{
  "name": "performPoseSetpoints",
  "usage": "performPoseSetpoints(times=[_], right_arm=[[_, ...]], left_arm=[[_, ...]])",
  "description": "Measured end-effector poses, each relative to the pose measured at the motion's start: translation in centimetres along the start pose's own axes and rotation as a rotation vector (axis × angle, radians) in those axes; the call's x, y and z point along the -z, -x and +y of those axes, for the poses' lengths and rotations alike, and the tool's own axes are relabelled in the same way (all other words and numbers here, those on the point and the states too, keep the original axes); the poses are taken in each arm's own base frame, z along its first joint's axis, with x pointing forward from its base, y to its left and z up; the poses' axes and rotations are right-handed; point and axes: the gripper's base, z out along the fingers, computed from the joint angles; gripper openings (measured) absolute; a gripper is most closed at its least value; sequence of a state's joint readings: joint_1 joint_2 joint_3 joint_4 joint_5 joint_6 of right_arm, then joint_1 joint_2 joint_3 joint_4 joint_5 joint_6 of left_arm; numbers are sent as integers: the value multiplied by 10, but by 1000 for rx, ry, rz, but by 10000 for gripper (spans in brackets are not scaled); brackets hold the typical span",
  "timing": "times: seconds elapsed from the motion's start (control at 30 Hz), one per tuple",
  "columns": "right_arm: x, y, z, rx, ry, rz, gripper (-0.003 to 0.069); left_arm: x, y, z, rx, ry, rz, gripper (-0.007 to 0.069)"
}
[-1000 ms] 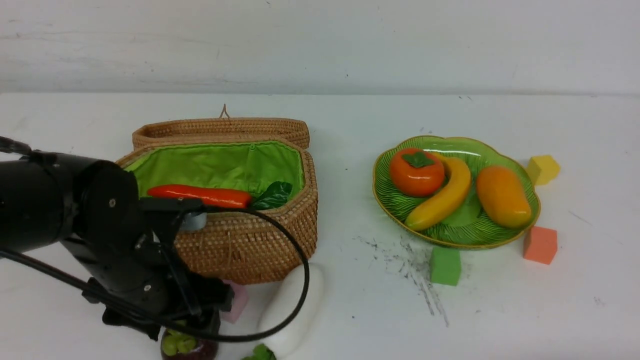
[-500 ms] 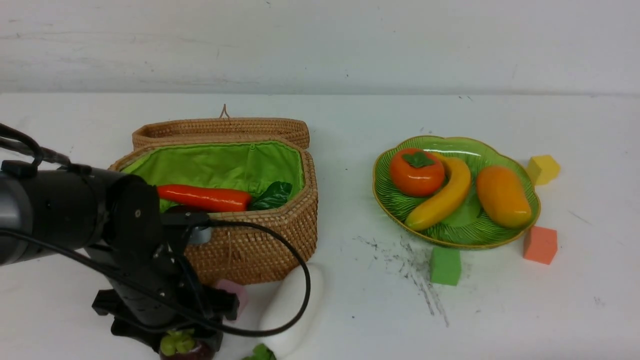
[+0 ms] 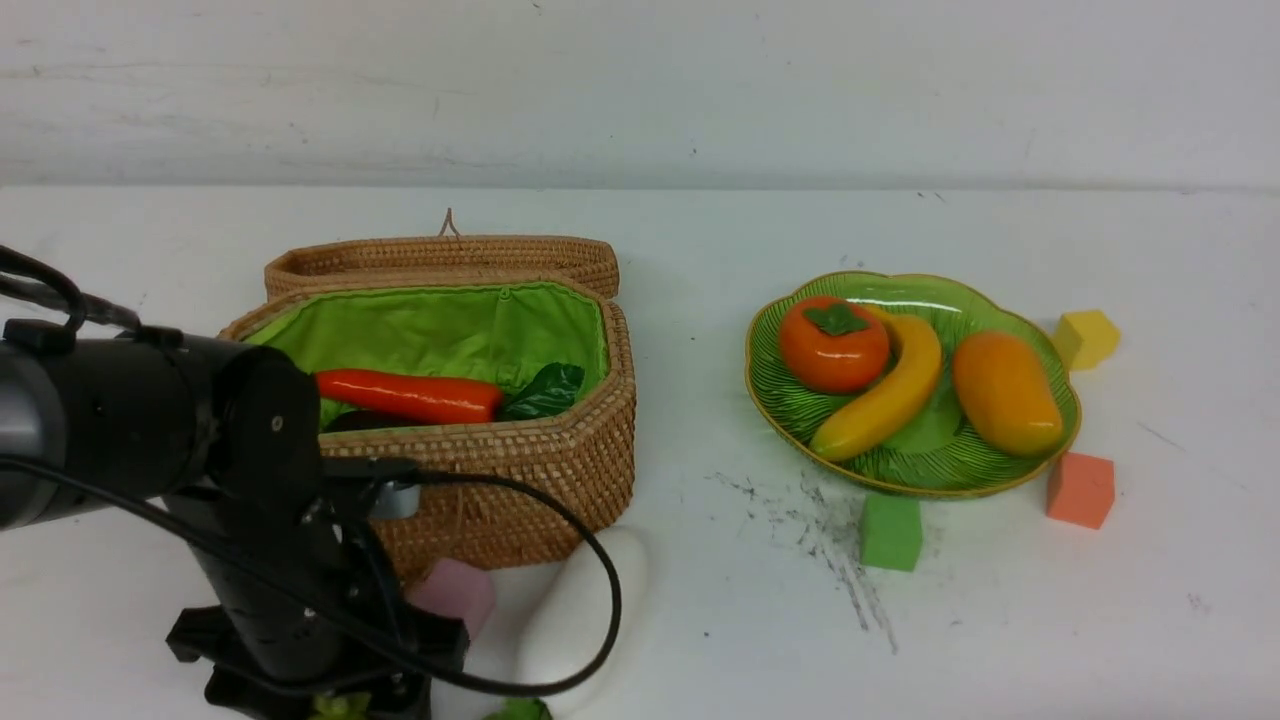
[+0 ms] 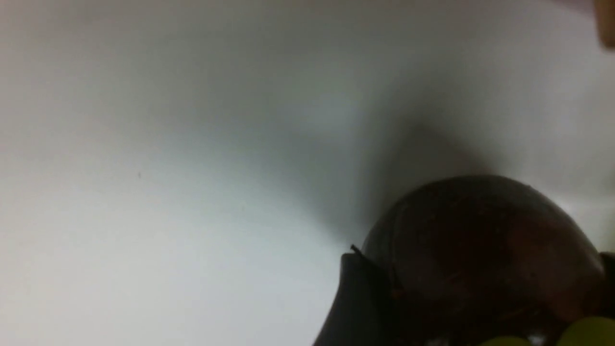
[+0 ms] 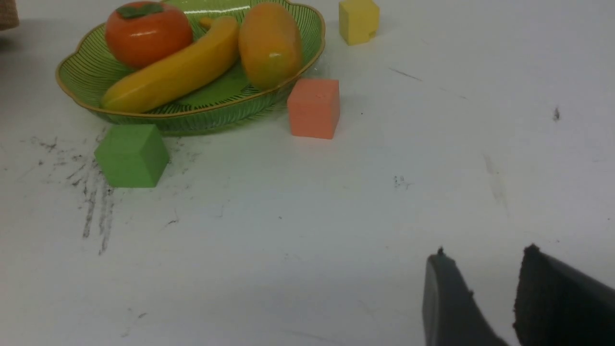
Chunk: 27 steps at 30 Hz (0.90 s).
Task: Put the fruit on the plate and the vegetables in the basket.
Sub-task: Grab a mangosteen with your left arm and put it on the plate on the right
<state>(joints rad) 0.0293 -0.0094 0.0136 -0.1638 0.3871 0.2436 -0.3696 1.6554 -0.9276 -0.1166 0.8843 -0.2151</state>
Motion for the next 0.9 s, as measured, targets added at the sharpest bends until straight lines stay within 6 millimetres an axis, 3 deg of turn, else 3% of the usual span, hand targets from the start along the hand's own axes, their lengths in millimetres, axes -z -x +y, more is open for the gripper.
performPoseSetpoints(times=[0.23, 0.47, 0.9], right_arm=[[0, 0, 0, 0, 0, 0, 238], [0, 0, 0, 0, 0, 0, 238], [0, 0, 0, 0, 0, 0, 238]], left_arm=[[16, -5, -2, 2, -20, 11, 549], [76, 6, -18, -84, -135, -122, 549], [149, 35, -66, -415, -508, -394, 549]])
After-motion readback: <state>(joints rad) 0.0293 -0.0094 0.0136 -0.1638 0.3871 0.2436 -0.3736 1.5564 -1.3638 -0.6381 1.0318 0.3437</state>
